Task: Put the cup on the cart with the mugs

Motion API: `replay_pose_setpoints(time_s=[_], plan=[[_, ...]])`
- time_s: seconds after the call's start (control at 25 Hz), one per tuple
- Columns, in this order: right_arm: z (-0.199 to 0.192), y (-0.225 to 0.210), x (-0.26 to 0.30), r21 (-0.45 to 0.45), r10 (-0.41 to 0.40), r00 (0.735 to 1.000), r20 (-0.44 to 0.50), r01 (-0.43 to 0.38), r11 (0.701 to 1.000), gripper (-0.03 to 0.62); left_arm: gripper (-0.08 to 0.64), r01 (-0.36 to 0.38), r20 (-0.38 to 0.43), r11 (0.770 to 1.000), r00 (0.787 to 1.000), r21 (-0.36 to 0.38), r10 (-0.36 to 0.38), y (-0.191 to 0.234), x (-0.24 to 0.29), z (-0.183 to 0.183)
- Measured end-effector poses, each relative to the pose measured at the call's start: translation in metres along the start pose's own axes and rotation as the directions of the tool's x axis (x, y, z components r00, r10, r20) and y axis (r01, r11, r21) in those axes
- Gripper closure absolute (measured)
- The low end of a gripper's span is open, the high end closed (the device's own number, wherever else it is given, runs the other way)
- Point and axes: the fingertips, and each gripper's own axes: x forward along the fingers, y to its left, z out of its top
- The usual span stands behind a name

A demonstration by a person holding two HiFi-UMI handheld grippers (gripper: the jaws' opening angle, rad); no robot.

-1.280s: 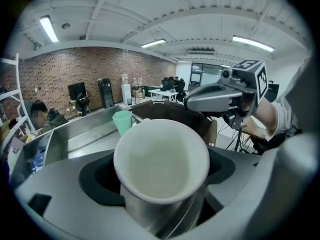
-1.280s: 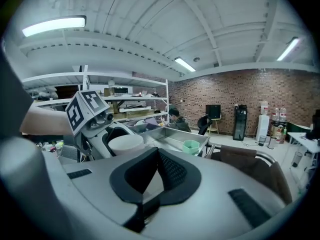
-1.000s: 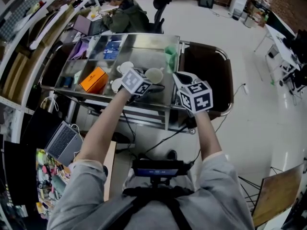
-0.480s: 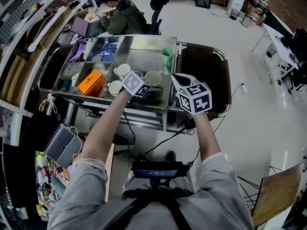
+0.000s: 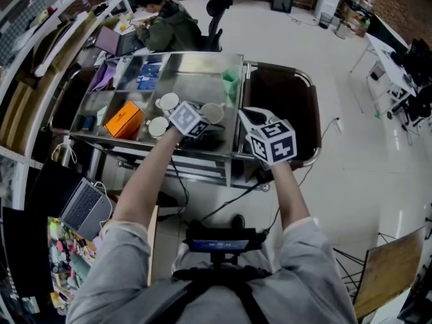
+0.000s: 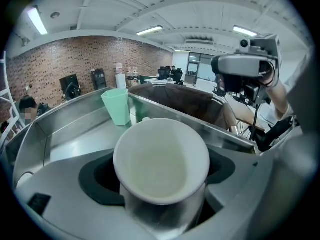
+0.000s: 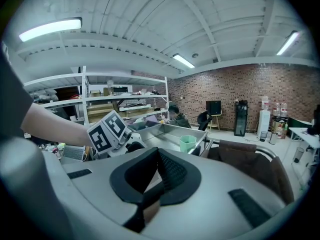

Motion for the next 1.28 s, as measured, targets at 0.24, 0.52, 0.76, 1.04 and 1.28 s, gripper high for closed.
replay_pose_setpoints(time_s=[0.24, 0.52, 0.76, 1.04, 1.28], plan=[[-0.002, -0.002, -0.002, 0.003, 0.001, 1.000, -0.003, -0.001, 1.000, 0.596, 0.106, -0.019, -0.016, 0.999, 1.000, 0.032, 0.019, 0.000, 0.000, -0.001], [-0.006, 0.000, 0.003, 0.006, 0.013, 1.000, -0.009, -0.013, 1.000, 0.597, 0.083, -0.023, -0.011, 0.998, 1.000, 0.063, 0.023, 0.000, -0.009, 0.010], [-0.011, 0.001, 0.002, 0.013, 0.029, 1.000, -0.013, -0.028, 1.000, 0.597, 0.083, -0.053, -0.022, 0.995, 0.998, 0.082, 0.055, 0.000, -0.028, 0.013], [-0.019, 0.003, -0.012, 0.035, 0.070, 0.998, 0.002, -0.071, 0.997, 0.597, 0.094, -0.175, 0.043, 0.983, 0.984, 0.050, 0.173, -0.010, -0.079, 0.017], [-0.012, 0.015, -0.023, 0.039, 0.118, 0.993, 0.029, -0.119, 0.992, 0.597, 0.348, -0.368, 0.195, 0.929, 0.910, -0.025, 0.366, -0.020, -0.144, 0.027]])
